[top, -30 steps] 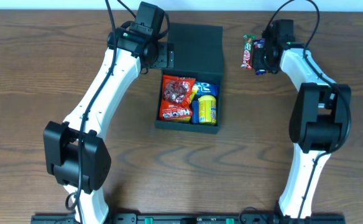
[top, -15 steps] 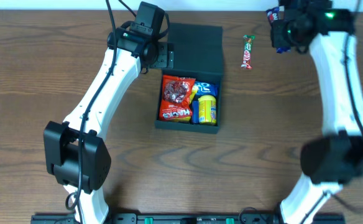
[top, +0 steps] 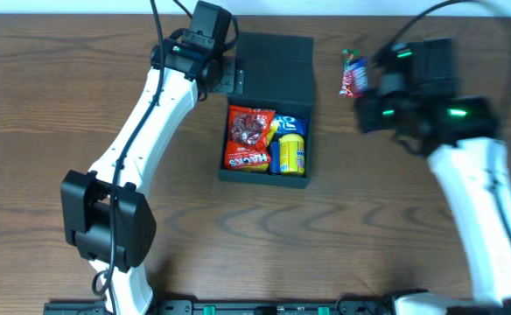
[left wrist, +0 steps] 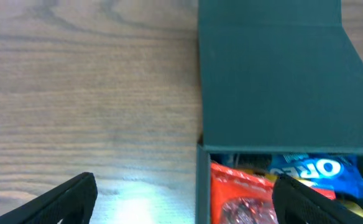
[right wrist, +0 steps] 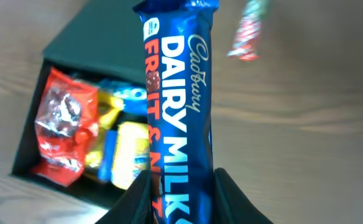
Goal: Pack container
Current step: 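Carry the Dairy Milk bar into the box and release it upright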
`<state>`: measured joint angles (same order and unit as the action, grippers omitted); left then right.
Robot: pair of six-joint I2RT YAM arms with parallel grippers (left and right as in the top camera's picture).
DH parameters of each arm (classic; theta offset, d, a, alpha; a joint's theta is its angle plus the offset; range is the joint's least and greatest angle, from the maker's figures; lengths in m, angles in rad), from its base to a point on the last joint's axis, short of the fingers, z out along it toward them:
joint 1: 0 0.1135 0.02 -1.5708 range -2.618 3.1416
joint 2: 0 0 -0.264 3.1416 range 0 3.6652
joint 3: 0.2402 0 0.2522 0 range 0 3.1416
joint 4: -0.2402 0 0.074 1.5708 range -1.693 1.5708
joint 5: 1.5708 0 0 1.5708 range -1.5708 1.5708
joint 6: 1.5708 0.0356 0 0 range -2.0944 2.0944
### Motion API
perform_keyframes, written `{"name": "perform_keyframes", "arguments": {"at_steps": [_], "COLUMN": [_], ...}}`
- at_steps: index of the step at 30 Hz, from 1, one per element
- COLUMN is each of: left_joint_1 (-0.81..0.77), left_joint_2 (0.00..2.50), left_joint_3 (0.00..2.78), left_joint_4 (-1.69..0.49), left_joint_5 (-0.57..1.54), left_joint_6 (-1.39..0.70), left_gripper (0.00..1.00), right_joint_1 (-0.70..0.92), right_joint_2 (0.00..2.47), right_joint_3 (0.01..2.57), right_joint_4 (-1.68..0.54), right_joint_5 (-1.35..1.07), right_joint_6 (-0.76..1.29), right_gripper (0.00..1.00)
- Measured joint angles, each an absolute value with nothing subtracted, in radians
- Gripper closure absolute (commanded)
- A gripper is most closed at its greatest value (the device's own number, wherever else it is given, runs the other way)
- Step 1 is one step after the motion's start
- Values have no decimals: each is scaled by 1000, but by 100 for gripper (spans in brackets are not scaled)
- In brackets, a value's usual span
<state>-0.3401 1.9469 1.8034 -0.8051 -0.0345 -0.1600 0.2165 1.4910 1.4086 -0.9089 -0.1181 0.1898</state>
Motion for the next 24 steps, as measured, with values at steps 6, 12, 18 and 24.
{"name": "perform_keyframes", "arguments": {"at_steps": [6,12,18,24], "left_joint_1": [-277,-223,-216,-216], "left_joint_2": [1947,1947,1947,1947], "left_joint_3": [1803,1803,1803,1803], "left_joint_4": [-785,-785,-785,-785], "left_joint_5": [-42,-41,-41,-41], "left_joint_6": [-152,-152,-152,-152], "left_gripper": [8,8,8,8], "right_joint_1": [400,493,519,518], "right_joint_2": [1581,1697,1804,1819], "right_joint_3": [1313,1313,1313,1313], "right_joint_4": [-783,-751,-747,-751], "right_joint_5": [-113,-58,-7,93], "right_joint_6": [409,628,725,728], "right_gripper": [88,94,94,81]}}
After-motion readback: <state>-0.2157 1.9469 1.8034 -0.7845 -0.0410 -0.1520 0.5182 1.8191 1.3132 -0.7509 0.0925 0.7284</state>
